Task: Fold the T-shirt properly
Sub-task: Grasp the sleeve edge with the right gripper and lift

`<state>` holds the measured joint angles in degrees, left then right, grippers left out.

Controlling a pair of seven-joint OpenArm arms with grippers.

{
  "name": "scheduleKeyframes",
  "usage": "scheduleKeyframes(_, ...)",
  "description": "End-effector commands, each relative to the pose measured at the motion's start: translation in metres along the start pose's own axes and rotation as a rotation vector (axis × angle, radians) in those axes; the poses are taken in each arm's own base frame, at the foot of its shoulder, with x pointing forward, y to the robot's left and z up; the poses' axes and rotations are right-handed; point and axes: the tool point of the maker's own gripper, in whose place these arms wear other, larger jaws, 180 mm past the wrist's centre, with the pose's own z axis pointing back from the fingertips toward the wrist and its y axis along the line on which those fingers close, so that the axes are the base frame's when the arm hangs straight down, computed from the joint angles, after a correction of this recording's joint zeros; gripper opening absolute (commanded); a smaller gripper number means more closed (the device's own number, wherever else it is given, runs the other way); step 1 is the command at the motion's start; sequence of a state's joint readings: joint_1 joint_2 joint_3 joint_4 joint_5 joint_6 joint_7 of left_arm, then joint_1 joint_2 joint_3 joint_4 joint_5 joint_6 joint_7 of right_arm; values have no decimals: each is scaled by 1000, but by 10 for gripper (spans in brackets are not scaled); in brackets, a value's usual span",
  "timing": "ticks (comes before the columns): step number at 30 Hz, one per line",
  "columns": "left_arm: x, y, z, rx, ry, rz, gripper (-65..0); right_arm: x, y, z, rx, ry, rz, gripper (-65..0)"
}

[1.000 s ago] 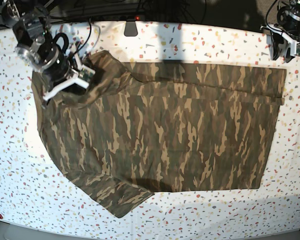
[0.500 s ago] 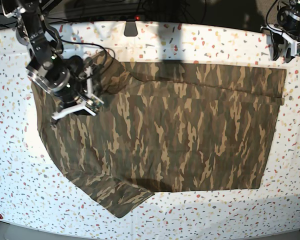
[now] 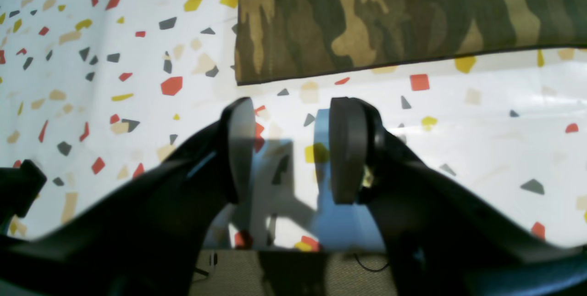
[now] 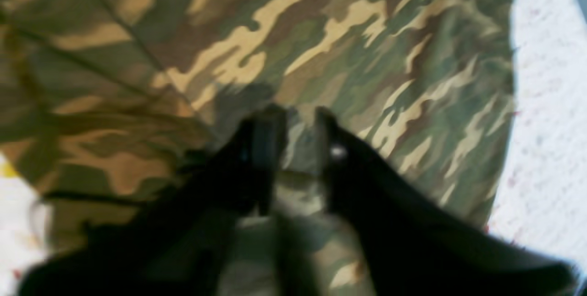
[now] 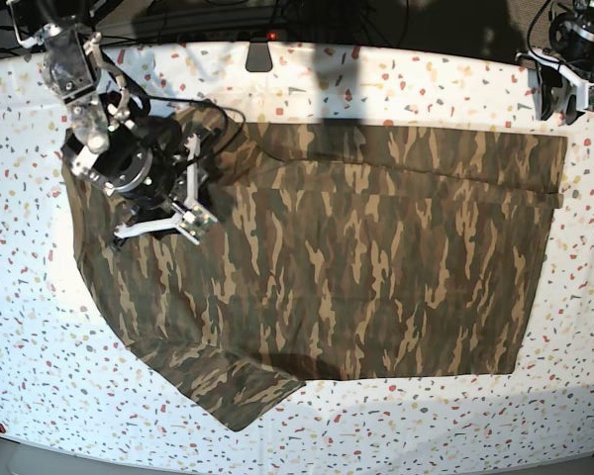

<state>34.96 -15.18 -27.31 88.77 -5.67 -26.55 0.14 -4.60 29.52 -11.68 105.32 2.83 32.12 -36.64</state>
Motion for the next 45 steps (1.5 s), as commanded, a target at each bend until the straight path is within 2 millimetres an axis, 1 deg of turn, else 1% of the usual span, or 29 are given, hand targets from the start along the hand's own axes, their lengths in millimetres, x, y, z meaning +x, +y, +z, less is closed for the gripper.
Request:
scheduleKeyframes(1,12,5,2,7,-41,-11,-386,11,-18,10,-35,-31,-27,-404)
scheduleKeyframes(2,12,5,2,7,-41,-11,-386,12,-22,15,-21,-29,-83,-394)
scheduleKeyframes(4,12,5,2,7,-42,-11,-386,14,-31,27,10,-49,-209,-393)
scheduleKeyframes(6,12,5,2,7,-41,-10,-386,15,-44,39,34,-95,-344,-393)
scheduleKeyframes(8,11,5,2,7,-35,-7,-386,8,-59,54,31,-118,-450,-393)
scheduleKeyframes(11,13,5,2,7,-47,16,-386,-13,-79,72,-2,-105,-561,-393)
scheduleKeyframes(13,15,5,2,7,-57,34,-386,-33,-83,78,-1,-53,-621,-393)
scheduleKeyframes(15,16,5,2,7,-66,51,-386,-51,-82,77,28,-10,-669,-394)
scheduleKeyframes(18,17,5,2,7,-67,56,-386,-74,-78,69,77,39,-755,-393)
scheduleKeyframes(21,17,5,2,7,-67,56,-386,-97,-77,63,104,108,-789,-393)
scheduleKeyframes(23,17,6,2,7,-68,56,-386,-108,-80,61,105,129,-813,-394)
scheduleKeyframes(26,17,6,2,7,-69,56,-386,-117,-78,60,117,149,-828,-393)
scheduleKeyframes(31,17,6,2,7,-70,56,-386,-118,-72,55,137,152,-841,-393)
scheduleKeyframes(38,18,6,2,7,-73,56,-386,-106,-44,38,222,161,-792,-394)
scheduleKeyframes(40,18,6,2,7,-73,56,-386,-106,-35,33,242,183,-769,-394)
scheduleKeyframes(42,18,6,2,7,-73,56,-386,-108,-30,29,238,204,-749,-394)
scheduleKeyframes(44,18,6,2,7,-72,55,-386,-108,-29,27,228,206,-761,-408)
scheduleKeyframes(45,18,6,2,7,-73,56,-386,-107,-30,26,225,199,-763,-430)
